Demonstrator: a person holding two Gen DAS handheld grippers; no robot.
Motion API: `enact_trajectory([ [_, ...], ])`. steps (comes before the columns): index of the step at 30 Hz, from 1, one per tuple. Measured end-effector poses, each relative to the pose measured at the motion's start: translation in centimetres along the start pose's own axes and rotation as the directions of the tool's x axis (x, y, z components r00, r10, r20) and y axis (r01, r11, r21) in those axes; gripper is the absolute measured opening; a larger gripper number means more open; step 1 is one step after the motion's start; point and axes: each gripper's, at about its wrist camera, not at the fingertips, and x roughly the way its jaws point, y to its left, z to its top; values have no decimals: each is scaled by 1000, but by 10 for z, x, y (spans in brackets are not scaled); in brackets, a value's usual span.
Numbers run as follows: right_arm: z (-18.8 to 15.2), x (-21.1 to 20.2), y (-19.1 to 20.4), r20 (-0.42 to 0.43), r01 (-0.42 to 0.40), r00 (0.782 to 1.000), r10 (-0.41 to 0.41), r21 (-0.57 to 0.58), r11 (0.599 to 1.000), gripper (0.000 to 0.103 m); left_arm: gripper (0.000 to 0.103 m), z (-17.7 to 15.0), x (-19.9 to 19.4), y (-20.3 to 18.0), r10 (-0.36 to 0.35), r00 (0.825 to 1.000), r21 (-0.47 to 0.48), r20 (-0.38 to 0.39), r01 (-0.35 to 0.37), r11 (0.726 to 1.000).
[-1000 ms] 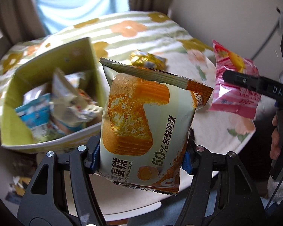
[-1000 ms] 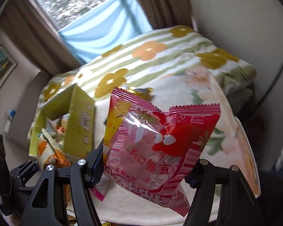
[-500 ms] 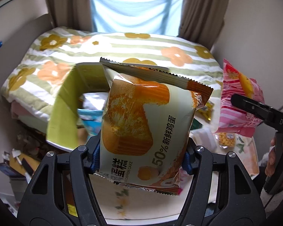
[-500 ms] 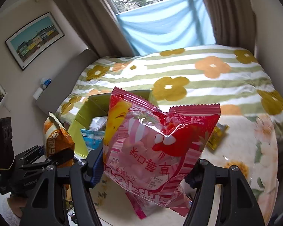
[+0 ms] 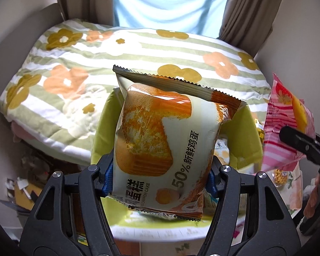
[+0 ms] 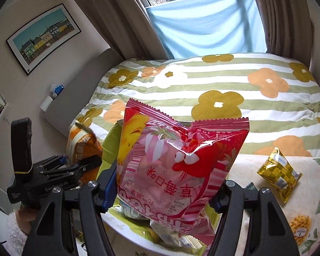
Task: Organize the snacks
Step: 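Carry both packets over the yellow box and open both tools to drop them, then move the left tool to the pink bag while the right tool approaches the Snickers bar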
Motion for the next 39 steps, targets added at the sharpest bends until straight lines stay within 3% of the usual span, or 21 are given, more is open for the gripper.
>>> enact_trajectory([
  [3,4,14,-1,-17,21,1000,-20,7,1000,63,65,14,17,0,-33,999,28,-8,33,999],
  [4,5,18,-2,-22,24,999,-24,16,1000,63,77,15,20,-2,-45,999,35,-7,46,998],
  [5,5,22,-5,-30,27,999,-26,27,999,63,97,16,23,-4,-46,999,42,-7,46,998],
  [6,6,24,-6,-35,31,999,-30,34,999,63,103,17,25,-4,-36,999,47,-2,36,998],
  [21,17,51,-1,-111,78,991,-72,50,996,65,103,-6,25,0,36,999,116,-21,-33,993],
  [23,19,59,3,-125,95,988,-89,37,995,68,103,-10,24,5,43,999,107,-26,-40,993],
  [25,20,62,6,-113,126,986,-123,17,992,94,103,-15,21,10,39,999,88,-28,-36,995],
  [27,18,58,9,-76,141,987,-140,-2,990,102,103,-20,19,14,33,999,73,-32,-30,997],
  [34,9,43,13,-36,173,984,-174,-32,984,102,103,-28,13,20,29,999,54,-35,-27,998],
  [39,1,25,11,-52,181,982,-182,-29,983,102,103,-32,2,16,3,1000,44,-22,-2,999],
])
